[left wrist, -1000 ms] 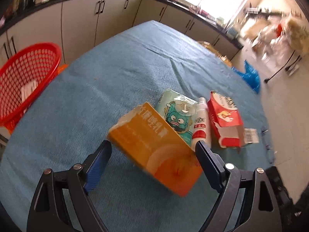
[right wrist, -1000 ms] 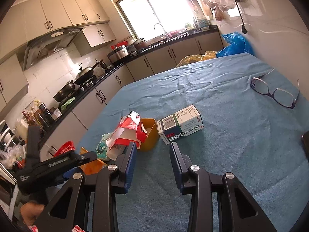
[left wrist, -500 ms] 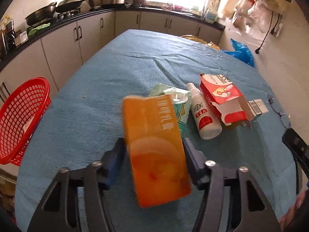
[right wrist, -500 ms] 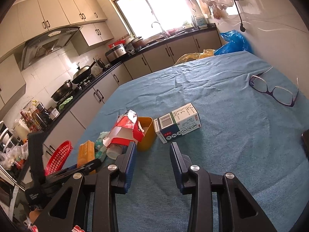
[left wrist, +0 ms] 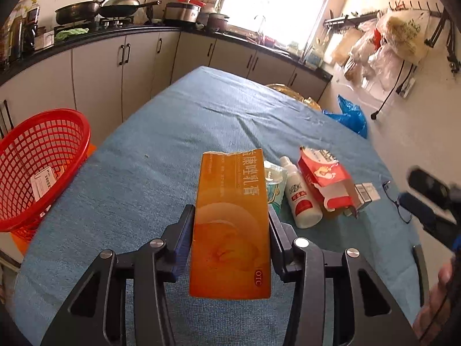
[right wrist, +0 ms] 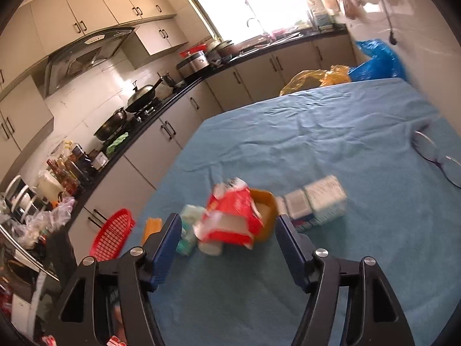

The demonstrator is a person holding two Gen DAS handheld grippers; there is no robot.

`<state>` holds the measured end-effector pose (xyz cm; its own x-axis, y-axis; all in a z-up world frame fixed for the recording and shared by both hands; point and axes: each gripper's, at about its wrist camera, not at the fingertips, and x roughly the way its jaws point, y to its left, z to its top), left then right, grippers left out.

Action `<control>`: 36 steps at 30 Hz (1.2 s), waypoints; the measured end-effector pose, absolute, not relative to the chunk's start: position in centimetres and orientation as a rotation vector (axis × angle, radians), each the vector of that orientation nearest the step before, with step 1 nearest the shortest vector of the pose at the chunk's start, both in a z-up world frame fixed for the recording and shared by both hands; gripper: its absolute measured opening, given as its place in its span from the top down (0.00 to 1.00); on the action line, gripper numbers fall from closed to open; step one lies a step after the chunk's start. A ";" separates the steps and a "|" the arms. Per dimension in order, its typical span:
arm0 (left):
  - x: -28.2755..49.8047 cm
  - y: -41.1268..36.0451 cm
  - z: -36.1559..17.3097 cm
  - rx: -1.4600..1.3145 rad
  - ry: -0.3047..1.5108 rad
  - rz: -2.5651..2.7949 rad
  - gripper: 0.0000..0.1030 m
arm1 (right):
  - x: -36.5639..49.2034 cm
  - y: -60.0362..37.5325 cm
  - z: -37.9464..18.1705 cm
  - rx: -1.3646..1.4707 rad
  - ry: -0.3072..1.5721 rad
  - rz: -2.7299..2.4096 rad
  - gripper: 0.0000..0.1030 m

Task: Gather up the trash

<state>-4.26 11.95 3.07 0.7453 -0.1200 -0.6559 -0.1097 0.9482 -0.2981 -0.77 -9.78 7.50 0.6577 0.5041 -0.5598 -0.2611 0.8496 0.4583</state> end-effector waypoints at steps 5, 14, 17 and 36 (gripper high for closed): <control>-4.6 12.0 3.2 -0.331 0.719 -0.011 0.56 | 3.1 -6.6 6.7 0.349 0.822 0.465 0.30; -4.7 12.0 3.4 -0.336 0.695 -0.020 0.56 | 5.8 -4.0 3.2 0.246 0.932 0.427 0.40; -4.6 12.0 3.4 -0.333 0.696 -0.021 0.56 | 5.9 -4.1 2.5 0.236 0.931 0.441 0.46; -4.2 10.8 4.6 -0.223 0.632 0.069 0.56 | 1.4 -4.6 6.8 0.185 0.649 0.452 0.59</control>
<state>-4.15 10.78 4.57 0.8054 -0.0042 -0.5928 -0.1314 0.9739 -0.1853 1.38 -4.58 6.84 0.7038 0.4607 -0.5408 -0.3472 0.8872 0.3040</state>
